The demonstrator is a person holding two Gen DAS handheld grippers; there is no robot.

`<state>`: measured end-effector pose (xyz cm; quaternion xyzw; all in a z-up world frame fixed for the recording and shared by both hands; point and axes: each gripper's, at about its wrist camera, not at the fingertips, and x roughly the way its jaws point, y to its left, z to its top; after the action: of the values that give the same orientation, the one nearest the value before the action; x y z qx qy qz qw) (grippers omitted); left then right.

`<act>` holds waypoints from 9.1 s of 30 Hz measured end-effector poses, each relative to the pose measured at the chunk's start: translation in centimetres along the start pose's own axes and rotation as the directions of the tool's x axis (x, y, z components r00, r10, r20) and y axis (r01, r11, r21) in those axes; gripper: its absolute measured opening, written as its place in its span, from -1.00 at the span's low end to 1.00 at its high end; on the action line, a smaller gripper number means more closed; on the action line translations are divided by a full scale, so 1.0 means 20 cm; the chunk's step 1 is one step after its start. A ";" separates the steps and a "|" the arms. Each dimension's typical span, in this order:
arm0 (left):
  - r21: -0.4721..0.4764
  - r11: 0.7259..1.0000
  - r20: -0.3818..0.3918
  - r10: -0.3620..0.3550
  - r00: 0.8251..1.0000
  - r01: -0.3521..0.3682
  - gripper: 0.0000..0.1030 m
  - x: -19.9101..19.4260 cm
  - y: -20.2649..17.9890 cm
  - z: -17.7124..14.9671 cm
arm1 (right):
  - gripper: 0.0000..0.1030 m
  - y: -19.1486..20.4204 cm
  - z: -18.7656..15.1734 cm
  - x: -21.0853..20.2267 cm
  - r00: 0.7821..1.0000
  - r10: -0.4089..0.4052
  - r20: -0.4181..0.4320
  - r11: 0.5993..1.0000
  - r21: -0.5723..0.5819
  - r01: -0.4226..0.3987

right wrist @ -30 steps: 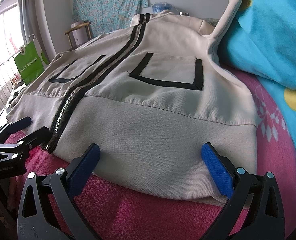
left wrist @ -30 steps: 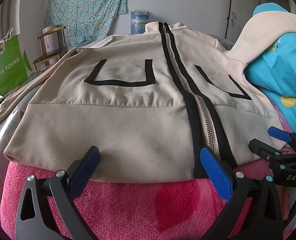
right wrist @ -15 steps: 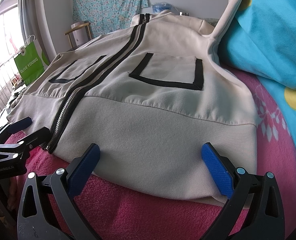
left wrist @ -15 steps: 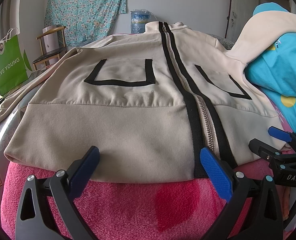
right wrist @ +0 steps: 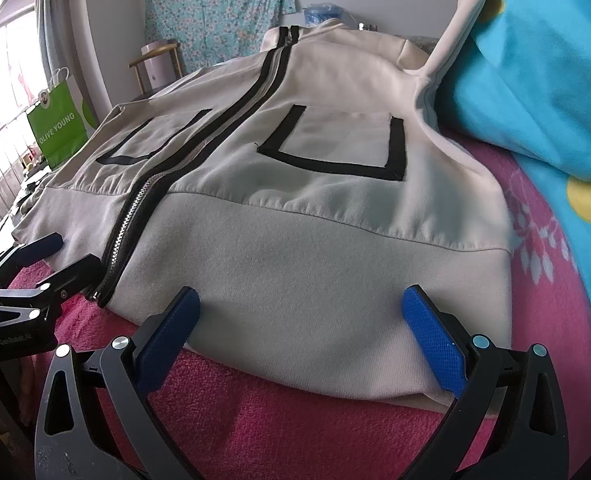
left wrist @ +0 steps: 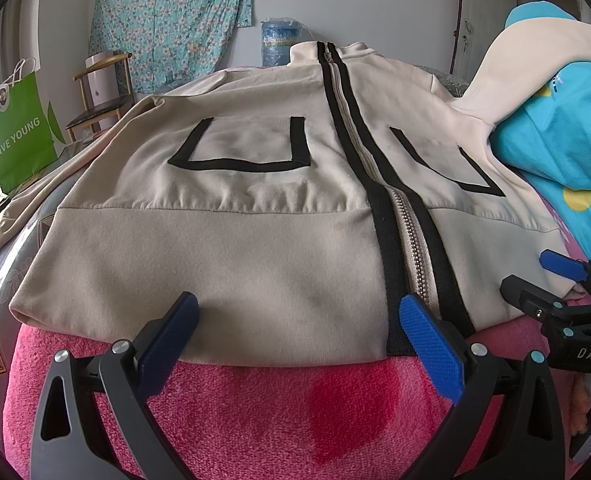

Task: Fold large clothes

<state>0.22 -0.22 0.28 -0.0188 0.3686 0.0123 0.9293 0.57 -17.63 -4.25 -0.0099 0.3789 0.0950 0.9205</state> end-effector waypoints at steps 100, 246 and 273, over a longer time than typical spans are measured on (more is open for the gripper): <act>-0.179 0.917 -0.137 -0.383 0.914 0.357 -1.00 0.86 0.57 1.25 | -0.76 -0.23 1.16 0.61 0.998 0.060 0.003 0.988 0.145 -0.060; -0.369 0.922 -0.080 -0.156 0.985 0.116 -0.90 0.87 0.99 1.23 | -0.48 -0.41 1.13 0.63 0.999 -0.042 -0.025 0.998 0.047 0.043; -0.145 0.966 -0.073 -0.227 0.971 0.215 -0.99 0.94 0.55 1.08 | -0.68 -0.33 1.04 0.72 0.985 0.096 -0.145 0.995 0.017 -0.094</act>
<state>28.17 11.94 2.80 -0.1237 0.4034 -0.0673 0.9041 26.14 -19.79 0.16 0.0061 0.4457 0.1358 0.8848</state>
